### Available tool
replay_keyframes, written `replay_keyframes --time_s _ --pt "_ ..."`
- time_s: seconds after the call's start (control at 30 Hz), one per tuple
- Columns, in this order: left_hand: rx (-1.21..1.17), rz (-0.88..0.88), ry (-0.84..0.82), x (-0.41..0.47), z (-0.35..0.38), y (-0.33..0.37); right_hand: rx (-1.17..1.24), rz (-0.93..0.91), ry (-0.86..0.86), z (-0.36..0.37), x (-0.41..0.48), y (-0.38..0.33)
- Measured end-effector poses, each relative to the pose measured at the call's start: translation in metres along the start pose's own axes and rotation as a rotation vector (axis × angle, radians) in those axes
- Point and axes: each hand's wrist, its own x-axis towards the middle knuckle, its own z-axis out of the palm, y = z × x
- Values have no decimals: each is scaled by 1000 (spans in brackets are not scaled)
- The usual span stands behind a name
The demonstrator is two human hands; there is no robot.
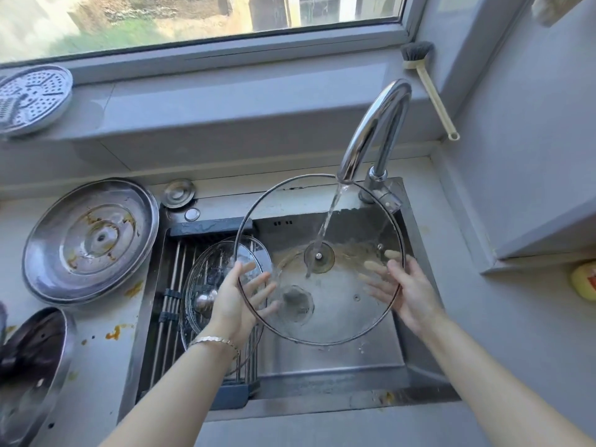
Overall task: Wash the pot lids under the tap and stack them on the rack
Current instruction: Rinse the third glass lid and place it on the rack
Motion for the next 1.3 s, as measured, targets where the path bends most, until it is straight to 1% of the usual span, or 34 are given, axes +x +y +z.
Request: replay_keyframes --time_s 0.13,0.2,0.27,0.37,0.47,0.57,0.6,0.67,0.7,0.73,0.8,0.87,0.93,1.0,1.07,1.13,1.2,1.23,1.27,1.3 --pt "-100 -155 -34 2 13 -20 -253 -187 -11 7 -12 -48" --pt "-115 -213 -44 2 20 -34 -381 -214 -7 6 -17 -65" --pt "-96 -228 -41 4 20 -48 -488 -172 24 0 -19 -73" --pt "45 -165 0 5 12 -57 -571 8 54 -19 -16 -67" --pt "146 -75 50 0 8 -48 -652 173 86 -34 -10 -51" --pt "276 16 77 -7 14 -30 -898 303 59 -37 2 -34" --pt "329 63 90 -9 17 -22 -1001 300 73 -36 8 -30" --pt "458 176 100 -10 25 -11 -1154 193 137 -28 22 -29" --pt "524 234 102 -11 28 -6 -1167 110 167 -20 29 -33" --pt "588 292 110 -12 32 -1 -1106 42 186 -9 35 -38" --pt "710 393 127 -16 40 9 -904 -45 202 12 50 -48" --pt "807 444 129 -20 46 17 -754 -101 263 30 64 -56" --pt "866 465 131 -20 47 22 -622 -117 349 44 73 -59" --pt "885 475 150 -21 48 26 -540 -105 401 57 77 -59" --pt "893 486 159 -20 48 27 -482 -105 402 69 83 -60" --pt "876 478 162 -19 49 27 -394 -109 365 77 88 -61" --pt "876 460 162 -21 49 26 -415 -98 343 79 84 -62" --pt "876 446 156 -22 50 25 -483 -91 309 78 78 -62" --pt "872 429 148 -25 51 25 -610 -82 254 76 70 -61" --pt "871 413 142 -27 51 24 -788 -63 197 74 60 -60"
